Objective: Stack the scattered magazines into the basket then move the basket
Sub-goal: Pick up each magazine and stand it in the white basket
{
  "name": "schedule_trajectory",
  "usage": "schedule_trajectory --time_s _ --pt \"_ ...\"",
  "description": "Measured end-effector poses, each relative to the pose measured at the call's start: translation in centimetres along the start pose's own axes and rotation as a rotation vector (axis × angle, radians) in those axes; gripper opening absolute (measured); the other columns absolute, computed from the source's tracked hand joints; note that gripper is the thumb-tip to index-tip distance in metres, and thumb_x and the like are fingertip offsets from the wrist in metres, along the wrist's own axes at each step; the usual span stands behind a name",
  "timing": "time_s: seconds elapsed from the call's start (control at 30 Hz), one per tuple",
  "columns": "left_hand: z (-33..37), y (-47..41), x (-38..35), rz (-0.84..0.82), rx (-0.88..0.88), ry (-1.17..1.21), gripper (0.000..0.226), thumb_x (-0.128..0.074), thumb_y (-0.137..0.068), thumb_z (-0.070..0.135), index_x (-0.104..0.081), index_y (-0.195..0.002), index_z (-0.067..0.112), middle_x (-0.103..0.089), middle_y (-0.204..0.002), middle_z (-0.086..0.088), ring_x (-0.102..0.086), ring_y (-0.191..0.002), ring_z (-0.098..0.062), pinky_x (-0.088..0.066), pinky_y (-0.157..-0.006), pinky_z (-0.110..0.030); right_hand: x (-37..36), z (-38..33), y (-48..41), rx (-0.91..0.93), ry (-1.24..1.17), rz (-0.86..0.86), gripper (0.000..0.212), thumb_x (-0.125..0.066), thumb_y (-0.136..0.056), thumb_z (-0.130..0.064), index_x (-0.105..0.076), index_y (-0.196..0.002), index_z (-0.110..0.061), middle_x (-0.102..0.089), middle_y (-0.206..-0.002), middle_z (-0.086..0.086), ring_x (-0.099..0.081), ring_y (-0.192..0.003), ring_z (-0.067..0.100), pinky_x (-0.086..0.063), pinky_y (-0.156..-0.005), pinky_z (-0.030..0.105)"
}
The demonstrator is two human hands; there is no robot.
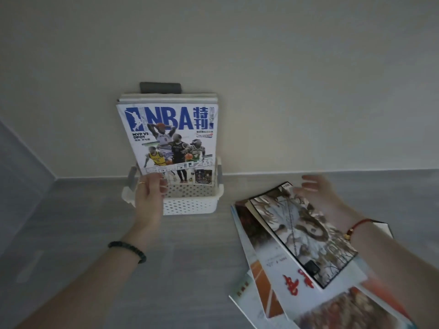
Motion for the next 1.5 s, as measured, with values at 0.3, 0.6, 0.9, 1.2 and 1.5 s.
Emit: schedule_trajectory --time_s 0.3,0.6,0.9,1.2,1.5 --pt "-5.9 13.6 -12.8 -0.39 0.626 -0.006 0.036 -0.035 -0.096 0.027 -0.051 -0.118 0.003 -0.059 -0.105 -0.012 -0.057 -0.087 -0.024 -0.046 -0.078 -0.033 7.6 14.2 3.0 -0.208 0.403 -0.028 0.097 -0.076 -0.067 -0.035 -0.018 -0.141 -0.009 -0.032 -0.144 0.016 -0.035 -0.13 0.034 -0.036 -0.104 0.048" --pt "-10.5 20.4 -18.1 -0.336 0.755 -0.036 0.016 -0.045 -0.091 0.016 -0.053 -0.078 0.014 -0.053 -0.072 -0.003 -0.048 -0.065 -0.015 -0.038 -0.061 -0.025 8.3 16.6 2.0 -0.21 0.519 0.007 0.092 -0.079 -0.057 -0.047 -0.036 -0.128 -0.009 -0.043 -0.129 0.012 -0.04 -0.12 0.031 -0.037 -0.098 0.052" --pt "-7.5 19.8 -17.0 -0.324 0.41 -0.261 0.029 -0.052 -0.086 0.014 -0.051 -0.116 0.014 -0.058 -0.107 -0.008 -0.053 -0.081 -0.01 -0.041 -0.062 -0.017 10.8 10.9 1.9 0.081 0.053 0.128 0.03 -0.069 -0.072 0.0 -0.061 -0.102 -0.002 -0.066 -0.099 0.016 -0.056 -0.065 0.008 -0.043 -0.052 0.011" --pt "5.1 15.2 -15.5 -0.231 -0.436 -0.651 0.062 -0.065 -0.078 0.036 -0.037 -0.132 0.028 -0.042 -0.132 0.013 -0.028 -0.132 -0.012 -0.012 -0.115 -0.042 10.6 -8.5 8.8 0.82 -0.053 -0.101 0.028 -0.067 -0.077 -0.008 -0.061 -0.077 -0.036 -0.068 -0.071 -0.021 -0.065 -0.066 -0.002 -0.048 -0.055 0.011" --pt "4.3 11.1 -8.9 -0.244 -0.07 -0.21 0.033 -0.06 -0.085 0.017 -0.055 -0.117 0.009 -0.067 -0.093 0.002 -0.064 -0.089 -0.008 -0.046 -0.058 -0.005 4.6 -12.2 9.2 0.859 0.431 0.23 0.083 -0.074 -0.067 -0.037 -0.031 -0.137 -0.023 -0.035 -0.143 0.005 -0.029 -0.134 0.025 -0.018 -0.109 0.051"
Point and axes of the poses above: each hand's wrist, its own y-axis away from the middle knuckle, its own x-axis out of the back of the hand, z = x × y, the point moved 5 cm from there along -y, towards the middle knuckle
